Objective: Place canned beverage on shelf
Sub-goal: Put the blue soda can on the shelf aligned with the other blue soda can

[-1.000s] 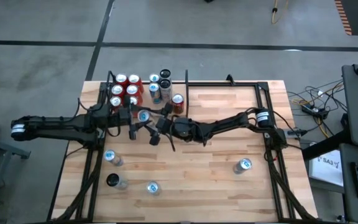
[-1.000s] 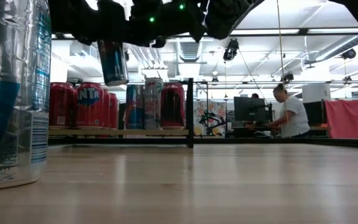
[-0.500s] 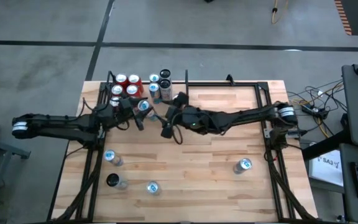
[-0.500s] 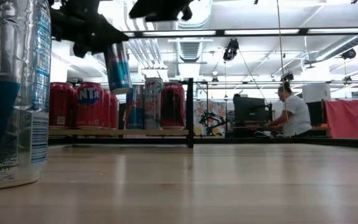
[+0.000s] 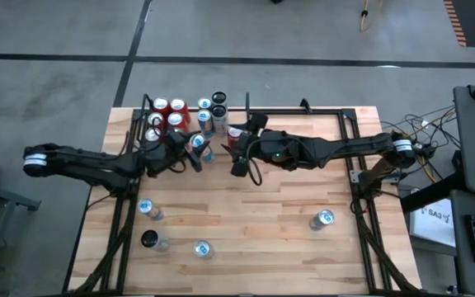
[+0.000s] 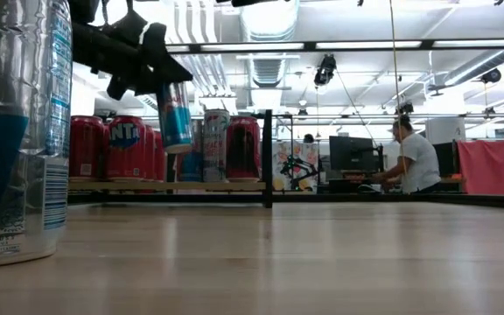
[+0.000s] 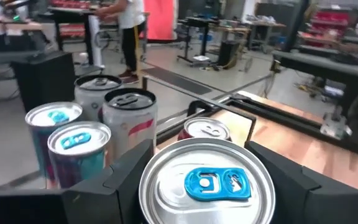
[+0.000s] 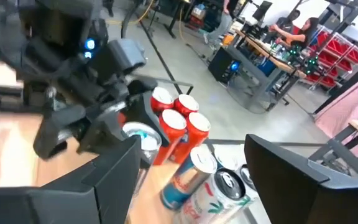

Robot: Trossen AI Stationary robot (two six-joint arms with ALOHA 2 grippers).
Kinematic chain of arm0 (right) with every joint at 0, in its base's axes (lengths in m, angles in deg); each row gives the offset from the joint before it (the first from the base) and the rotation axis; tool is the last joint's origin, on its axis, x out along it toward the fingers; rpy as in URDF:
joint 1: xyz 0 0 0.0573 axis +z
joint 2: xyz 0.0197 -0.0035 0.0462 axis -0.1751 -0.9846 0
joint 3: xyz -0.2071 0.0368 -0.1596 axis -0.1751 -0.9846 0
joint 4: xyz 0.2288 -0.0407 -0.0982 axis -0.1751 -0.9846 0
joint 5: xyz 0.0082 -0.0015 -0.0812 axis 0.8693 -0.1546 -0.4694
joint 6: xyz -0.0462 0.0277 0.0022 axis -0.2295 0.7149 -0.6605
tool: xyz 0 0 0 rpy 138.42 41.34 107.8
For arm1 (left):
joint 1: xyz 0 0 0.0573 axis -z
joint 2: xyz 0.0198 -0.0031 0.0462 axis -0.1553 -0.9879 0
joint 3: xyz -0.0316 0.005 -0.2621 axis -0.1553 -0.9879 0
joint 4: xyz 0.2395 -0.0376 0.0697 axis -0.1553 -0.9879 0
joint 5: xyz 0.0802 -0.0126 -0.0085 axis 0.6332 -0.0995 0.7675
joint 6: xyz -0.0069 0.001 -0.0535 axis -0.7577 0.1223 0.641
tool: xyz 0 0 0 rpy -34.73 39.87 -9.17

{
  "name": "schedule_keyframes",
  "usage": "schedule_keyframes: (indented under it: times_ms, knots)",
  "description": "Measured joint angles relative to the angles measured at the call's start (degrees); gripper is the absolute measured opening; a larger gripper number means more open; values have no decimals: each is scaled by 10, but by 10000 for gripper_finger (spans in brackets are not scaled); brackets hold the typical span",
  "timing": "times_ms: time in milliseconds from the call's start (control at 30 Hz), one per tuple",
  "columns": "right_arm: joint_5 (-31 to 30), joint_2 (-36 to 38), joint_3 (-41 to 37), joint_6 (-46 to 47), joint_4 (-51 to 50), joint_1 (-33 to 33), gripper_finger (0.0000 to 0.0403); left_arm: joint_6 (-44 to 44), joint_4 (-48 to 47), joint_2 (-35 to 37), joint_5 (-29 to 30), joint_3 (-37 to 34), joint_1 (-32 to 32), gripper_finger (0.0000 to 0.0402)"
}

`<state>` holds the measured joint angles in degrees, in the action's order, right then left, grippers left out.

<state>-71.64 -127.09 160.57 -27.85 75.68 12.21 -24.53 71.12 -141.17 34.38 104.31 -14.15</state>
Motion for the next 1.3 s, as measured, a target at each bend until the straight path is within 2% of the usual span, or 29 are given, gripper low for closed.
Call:
schedule_keyframes:
  times_ms: [133, 233, 300, 433, 567, 933, 1133, 1300]
  knots:
    - [0, 3, 0, -19, -12, 0, 272, 16, 25, -22, 67, 4, 46, 215]
    - [0, 5, 0, -32, -20, 0, 270, -7, 4, -43, 137, 38, 79, 215]
    - [0, 6, 0, -39, -25, 0, 270, -4, -42, -54, 173, 71, 86, 215]
    - [0, 13, 0, -43, -42, 0, 272, 67, -189, -78, 207, 122, 84, 215]
    - [0, 24, -1, -38, -65, 0, 267, 99, -215, -110, 247, 139, 83, 215]
    - [5, 36, -1, -27, -78, 0, 265, 91, -167, -180, 259, 144, 60, 215]
    - [5, 36, -1, -25, -78, 0, 264, 60, -91, -182, 219, 114, 32, 215]
    - [5, 36, -1, -23, -77, 0, 264, 45, -69, -180, 204, 101, 13, 215]
